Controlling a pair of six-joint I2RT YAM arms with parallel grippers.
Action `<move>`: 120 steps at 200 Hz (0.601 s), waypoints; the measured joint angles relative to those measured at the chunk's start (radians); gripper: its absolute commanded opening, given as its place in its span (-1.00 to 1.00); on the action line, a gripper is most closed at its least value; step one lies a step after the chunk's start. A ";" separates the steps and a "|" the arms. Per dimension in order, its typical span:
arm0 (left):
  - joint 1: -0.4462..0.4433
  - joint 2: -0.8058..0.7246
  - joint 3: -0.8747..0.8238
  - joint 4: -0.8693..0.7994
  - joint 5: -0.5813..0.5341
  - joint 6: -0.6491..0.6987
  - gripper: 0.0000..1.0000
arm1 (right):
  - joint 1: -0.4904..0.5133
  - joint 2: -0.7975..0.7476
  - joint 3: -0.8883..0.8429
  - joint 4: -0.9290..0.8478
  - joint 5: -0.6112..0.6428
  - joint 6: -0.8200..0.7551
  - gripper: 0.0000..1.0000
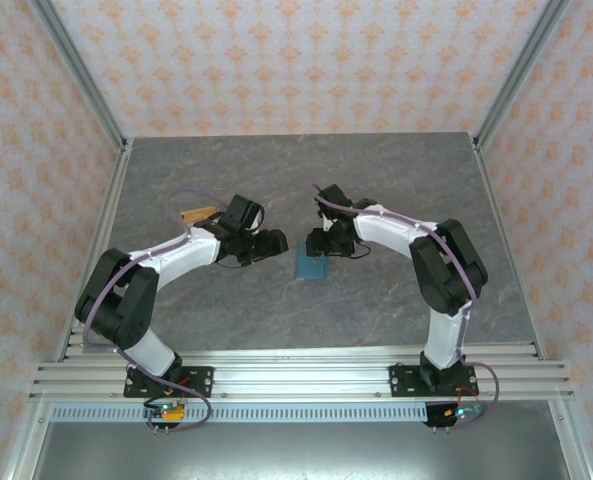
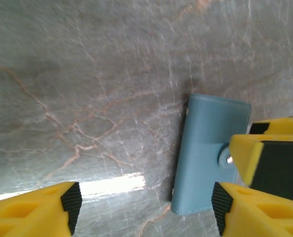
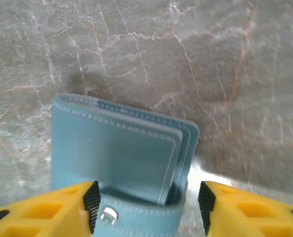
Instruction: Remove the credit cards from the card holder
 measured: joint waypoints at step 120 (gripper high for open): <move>-0.058 0.142 0.029 0.119 0.105 -0.062 -0.05 | -0.022 -0.039 -0.046 -0.045 -0.016 0.086 -0.30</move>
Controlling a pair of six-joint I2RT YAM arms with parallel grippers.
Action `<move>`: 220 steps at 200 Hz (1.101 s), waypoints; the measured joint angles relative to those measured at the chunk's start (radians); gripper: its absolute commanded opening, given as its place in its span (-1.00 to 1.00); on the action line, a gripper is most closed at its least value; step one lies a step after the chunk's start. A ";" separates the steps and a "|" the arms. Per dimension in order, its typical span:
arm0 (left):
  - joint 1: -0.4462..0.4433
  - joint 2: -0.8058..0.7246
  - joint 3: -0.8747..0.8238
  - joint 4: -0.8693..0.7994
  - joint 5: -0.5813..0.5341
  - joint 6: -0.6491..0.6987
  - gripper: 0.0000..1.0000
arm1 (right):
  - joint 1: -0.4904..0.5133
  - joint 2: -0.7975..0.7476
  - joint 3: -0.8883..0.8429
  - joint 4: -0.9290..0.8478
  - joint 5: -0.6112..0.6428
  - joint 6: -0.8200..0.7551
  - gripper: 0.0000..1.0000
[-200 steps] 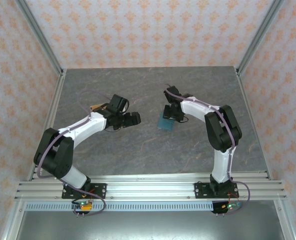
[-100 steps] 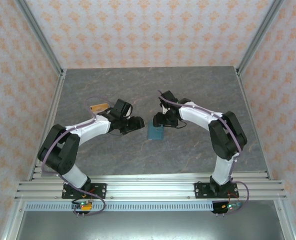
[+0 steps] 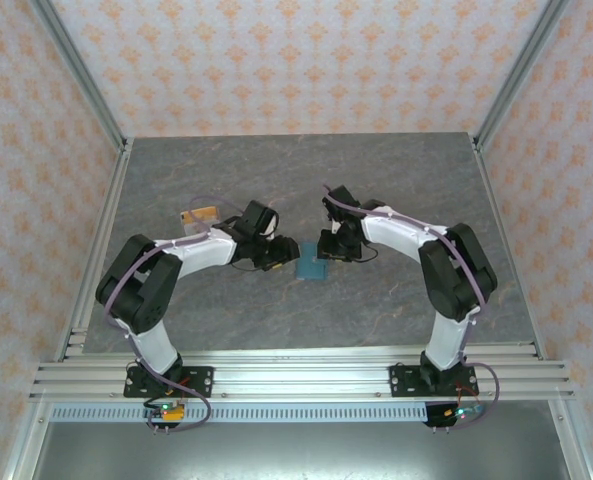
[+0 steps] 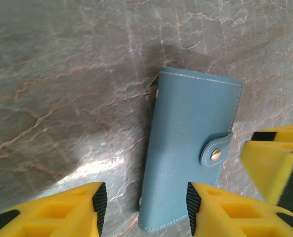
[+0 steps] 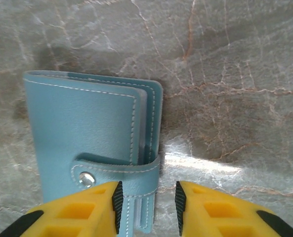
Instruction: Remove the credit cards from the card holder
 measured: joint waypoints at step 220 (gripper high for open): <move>-0.006 0.094 -0.008 0.239 0.172 -0.078 -0.75 | -0.017 0.037 -0.006 0.007 -0.008 0.042 -0.33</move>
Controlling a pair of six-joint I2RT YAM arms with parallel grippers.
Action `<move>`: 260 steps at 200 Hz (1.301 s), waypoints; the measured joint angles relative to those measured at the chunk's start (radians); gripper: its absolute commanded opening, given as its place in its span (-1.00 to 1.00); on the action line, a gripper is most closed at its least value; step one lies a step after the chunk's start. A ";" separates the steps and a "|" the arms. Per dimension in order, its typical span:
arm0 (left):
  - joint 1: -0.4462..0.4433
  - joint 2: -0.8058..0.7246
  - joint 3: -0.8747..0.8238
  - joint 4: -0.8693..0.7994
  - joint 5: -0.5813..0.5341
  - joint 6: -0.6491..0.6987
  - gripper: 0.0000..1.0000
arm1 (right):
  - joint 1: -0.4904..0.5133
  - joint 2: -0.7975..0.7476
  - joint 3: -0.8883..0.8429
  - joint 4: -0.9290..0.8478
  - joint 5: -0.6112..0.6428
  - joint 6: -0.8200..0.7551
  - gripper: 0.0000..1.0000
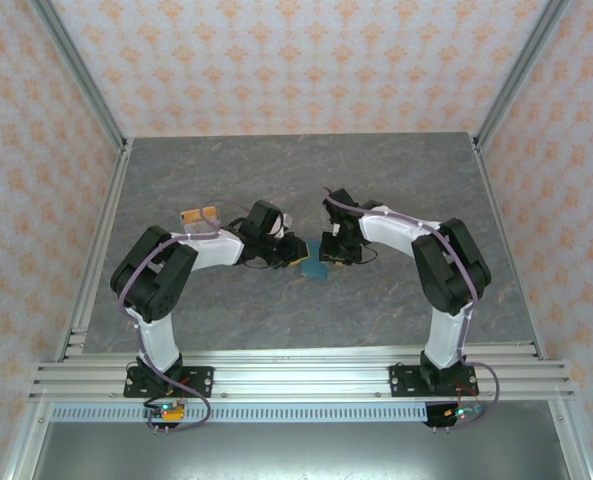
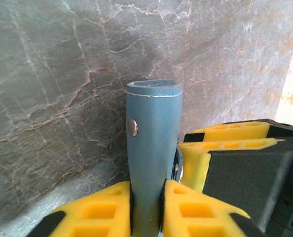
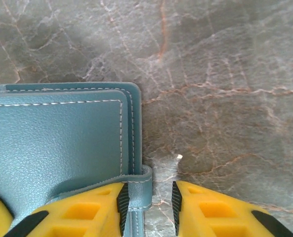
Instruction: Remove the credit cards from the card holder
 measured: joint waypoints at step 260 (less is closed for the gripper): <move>-0.001 -0.004 -0.001 0.003 -0.006 0.010 -1.00 | 0.100 -0.053 -0.010 0.056 0.102 0.203 -0.40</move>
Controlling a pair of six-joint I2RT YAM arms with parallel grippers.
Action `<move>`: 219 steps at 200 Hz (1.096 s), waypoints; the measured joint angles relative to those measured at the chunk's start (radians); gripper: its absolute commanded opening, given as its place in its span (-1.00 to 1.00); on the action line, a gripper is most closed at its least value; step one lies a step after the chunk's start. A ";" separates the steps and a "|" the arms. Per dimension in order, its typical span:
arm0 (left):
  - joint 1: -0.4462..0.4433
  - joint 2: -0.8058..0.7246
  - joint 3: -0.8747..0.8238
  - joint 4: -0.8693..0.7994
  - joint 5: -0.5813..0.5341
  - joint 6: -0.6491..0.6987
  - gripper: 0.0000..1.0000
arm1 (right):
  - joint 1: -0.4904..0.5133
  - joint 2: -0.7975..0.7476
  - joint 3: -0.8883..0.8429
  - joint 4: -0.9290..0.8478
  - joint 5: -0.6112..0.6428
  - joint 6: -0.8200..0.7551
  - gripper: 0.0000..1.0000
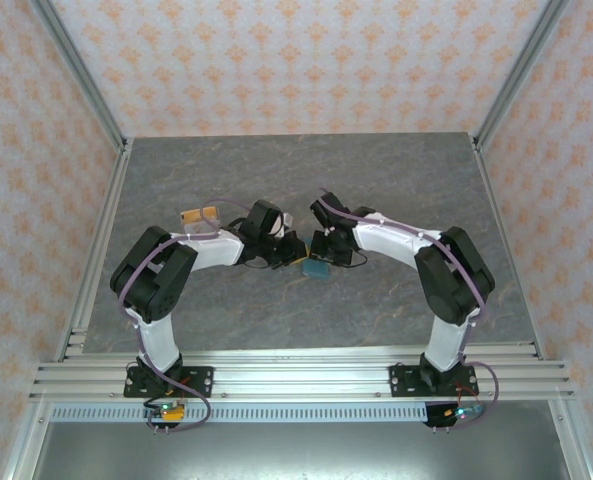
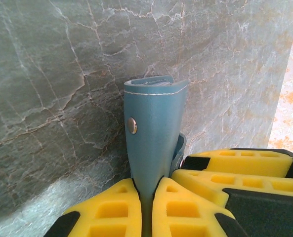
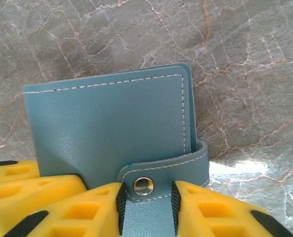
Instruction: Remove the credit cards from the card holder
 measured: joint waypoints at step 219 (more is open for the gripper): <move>-0.006 -0.011 0.000 -0.024 -0.019 0.000 -1.00 | -0.007 0.006 0.017 0.005 0.001 0.038 -0.20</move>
